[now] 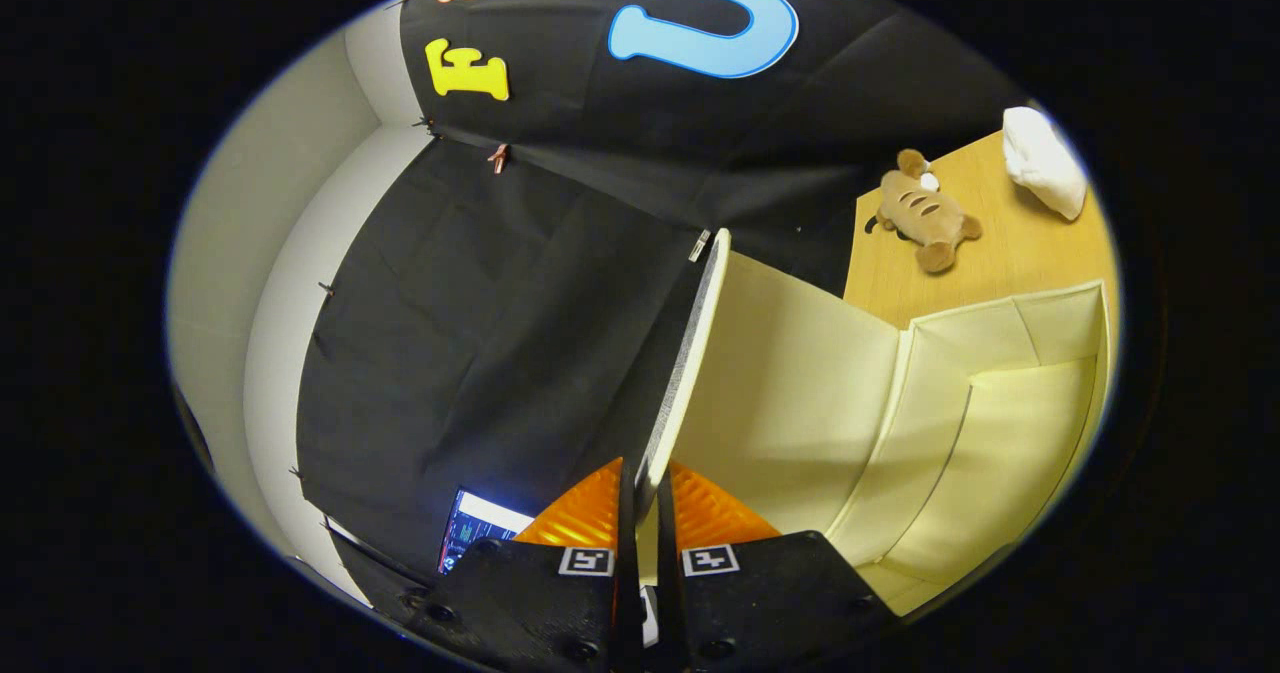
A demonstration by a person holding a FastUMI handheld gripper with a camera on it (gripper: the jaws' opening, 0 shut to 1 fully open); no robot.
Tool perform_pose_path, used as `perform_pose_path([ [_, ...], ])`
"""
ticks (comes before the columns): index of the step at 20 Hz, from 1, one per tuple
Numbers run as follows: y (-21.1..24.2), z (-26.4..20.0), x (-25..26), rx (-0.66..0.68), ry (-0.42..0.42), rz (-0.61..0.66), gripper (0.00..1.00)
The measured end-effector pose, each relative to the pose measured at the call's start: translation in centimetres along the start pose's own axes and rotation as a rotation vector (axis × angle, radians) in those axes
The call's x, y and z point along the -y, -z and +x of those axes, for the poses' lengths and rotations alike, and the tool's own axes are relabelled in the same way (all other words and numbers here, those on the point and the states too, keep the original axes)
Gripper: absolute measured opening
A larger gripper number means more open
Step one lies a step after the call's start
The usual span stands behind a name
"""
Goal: Open the storage box then place both shoes into the box .Put the left shoe in first, then the right shoe, with the right side of both shoes facing outward in a uniform manner.
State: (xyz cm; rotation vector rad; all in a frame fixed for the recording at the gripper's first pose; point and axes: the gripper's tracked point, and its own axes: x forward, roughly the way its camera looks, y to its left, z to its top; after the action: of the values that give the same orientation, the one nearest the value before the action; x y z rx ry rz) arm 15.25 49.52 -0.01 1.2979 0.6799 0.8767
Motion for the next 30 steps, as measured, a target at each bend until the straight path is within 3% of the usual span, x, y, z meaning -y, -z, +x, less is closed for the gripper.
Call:
perform_pose_path([
  [2, -0.1, 0.3, 0.5, 0.010, 0.022, -0.001, 0.20],
  [7, -0.1, 0.6, 0.9, 0.025, 0.041, -0.009, 0.64],
  [10, -0.5, 0.7, 1.1, 0.039, 0.047, -0.005, 0.75],
  [15, -0.6, 0.5, 1.1, 0.057, 0.061, -0.023, 0.88],
  [20, -3.2, -3.6, 0.4, 0.148, 0.124, -0.241, 0.96],
  [26, -8.6, -15.2, 1.3, 0.289, 0.395, -0.694, 0.97],
  [30, -10.6, -23.2, 4.8, 0.320, 0.600, -0.854, 0.97],
])
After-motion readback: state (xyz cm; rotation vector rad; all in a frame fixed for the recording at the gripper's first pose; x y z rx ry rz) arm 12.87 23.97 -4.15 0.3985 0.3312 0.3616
